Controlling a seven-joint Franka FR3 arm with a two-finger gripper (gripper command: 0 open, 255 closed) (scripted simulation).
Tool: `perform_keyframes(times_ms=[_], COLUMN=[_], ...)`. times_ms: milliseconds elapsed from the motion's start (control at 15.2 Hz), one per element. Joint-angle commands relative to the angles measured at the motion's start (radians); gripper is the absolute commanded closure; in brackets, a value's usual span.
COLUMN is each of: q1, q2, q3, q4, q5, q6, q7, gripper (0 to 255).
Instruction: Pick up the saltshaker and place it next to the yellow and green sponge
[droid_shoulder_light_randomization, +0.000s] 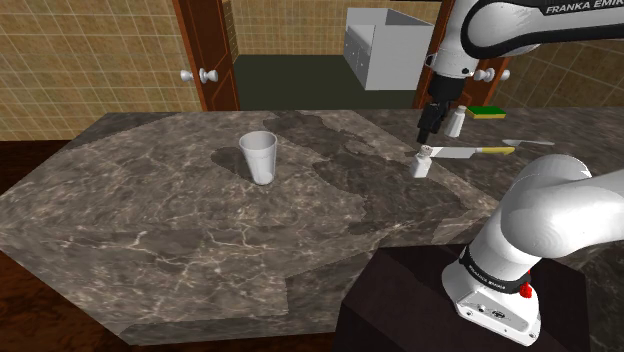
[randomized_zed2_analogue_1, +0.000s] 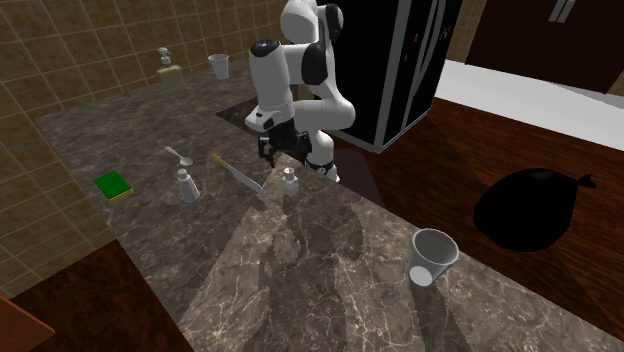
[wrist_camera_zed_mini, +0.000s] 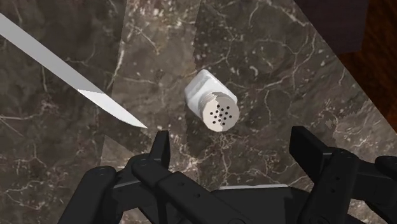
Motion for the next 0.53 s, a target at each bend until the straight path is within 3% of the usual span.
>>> perform_keyframes(times_ms=[0, 462], q1=[-0.006, -0.012], q2=[-0.003, 0.008], q3=[-0.016, -0.031], q4=[-0.032, -0.101], q5=[-0.012, -0.026], q6=[0.034, 0.114], q7=[-0.014, -0.012], gripper=[0, 0])
